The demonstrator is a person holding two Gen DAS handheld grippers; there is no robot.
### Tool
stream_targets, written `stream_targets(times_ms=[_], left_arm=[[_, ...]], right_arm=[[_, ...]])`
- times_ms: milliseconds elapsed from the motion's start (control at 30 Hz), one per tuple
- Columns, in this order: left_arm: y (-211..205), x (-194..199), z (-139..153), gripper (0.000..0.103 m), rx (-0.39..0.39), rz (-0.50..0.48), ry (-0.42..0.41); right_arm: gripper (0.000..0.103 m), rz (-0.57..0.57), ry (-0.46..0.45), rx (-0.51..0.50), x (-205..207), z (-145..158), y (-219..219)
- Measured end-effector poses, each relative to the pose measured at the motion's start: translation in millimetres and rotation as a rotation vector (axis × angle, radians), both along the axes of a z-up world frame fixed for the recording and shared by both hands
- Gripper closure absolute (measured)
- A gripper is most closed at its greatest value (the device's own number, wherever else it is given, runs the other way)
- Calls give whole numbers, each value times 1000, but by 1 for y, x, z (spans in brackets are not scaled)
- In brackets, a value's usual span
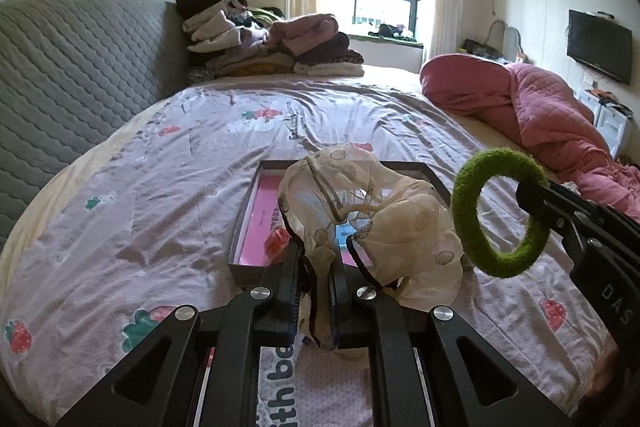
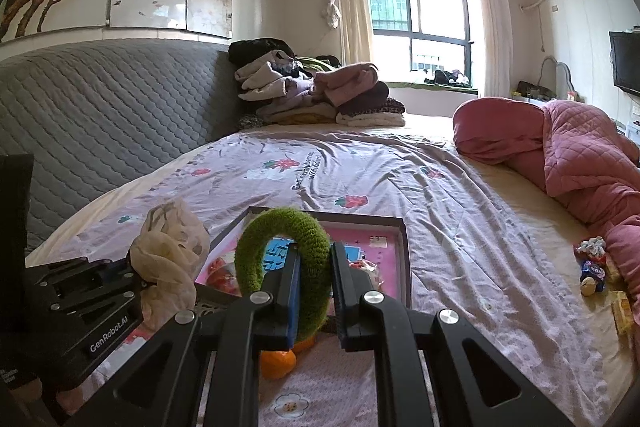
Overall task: Organize objects
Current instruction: 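Carry the mesh bundle over the tray with left tool while right tool carries the ring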
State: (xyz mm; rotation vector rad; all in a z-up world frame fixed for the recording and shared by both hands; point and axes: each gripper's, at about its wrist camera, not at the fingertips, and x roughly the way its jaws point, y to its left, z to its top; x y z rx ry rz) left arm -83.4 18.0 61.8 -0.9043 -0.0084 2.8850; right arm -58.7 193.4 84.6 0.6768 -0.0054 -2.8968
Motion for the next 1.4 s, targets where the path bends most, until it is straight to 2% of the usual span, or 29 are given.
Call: stream_targets(times_ms=[400, 900, 1400], left_arm=[[1, -20, -18, 92, 3, -1, -39], [1, -33, -33, 92, 5, 8, -56], [-10, -69, -50, 92, 9, 38, -90]], right_arm=[[89, 4, -50, -2, -20, -23, -1], [88, -9, -71, -8, -36, -36, 5], [88, -13, -119, -14, -65, -57, 2]])
